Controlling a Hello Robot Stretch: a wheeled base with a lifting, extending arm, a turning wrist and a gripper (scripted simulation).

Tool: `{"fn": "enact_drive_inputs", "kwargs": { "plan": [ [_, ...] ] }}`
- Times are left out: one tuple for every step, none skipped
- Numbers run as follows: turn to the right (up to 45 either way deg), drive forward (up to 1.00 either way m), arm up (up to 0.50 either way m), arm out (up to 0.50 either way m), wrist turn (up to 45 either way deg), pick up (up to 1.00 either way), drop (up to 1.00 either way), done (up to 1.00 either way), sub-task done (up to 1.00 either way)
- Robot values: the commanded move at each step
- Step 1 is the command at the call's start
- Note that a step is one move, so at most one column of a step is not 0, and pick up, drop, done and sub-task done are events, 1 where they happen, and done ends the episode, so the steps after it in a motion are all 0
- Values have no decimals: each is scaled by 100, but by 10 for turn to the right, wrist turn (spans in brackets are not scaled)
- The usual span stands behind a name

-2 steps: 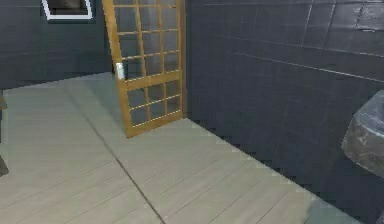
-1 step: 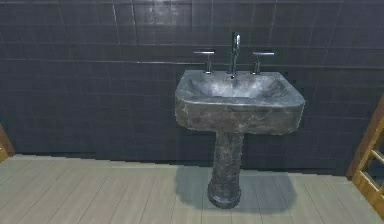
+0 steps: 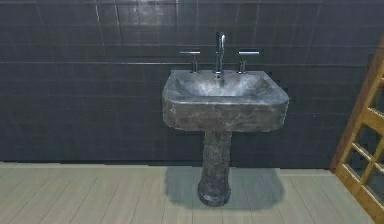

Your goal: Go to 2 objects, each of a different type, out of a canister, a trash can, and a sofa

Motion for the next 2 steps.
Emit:
{"fn": "enact_drive_inputs", "kwargs": {
  "plan": [
    [0, 10, 0, 0, 0, 0, 0, 0, 0],
    [-450, 0, 0, 0, 0, 0, 0, 0, 0]
  ]
}}
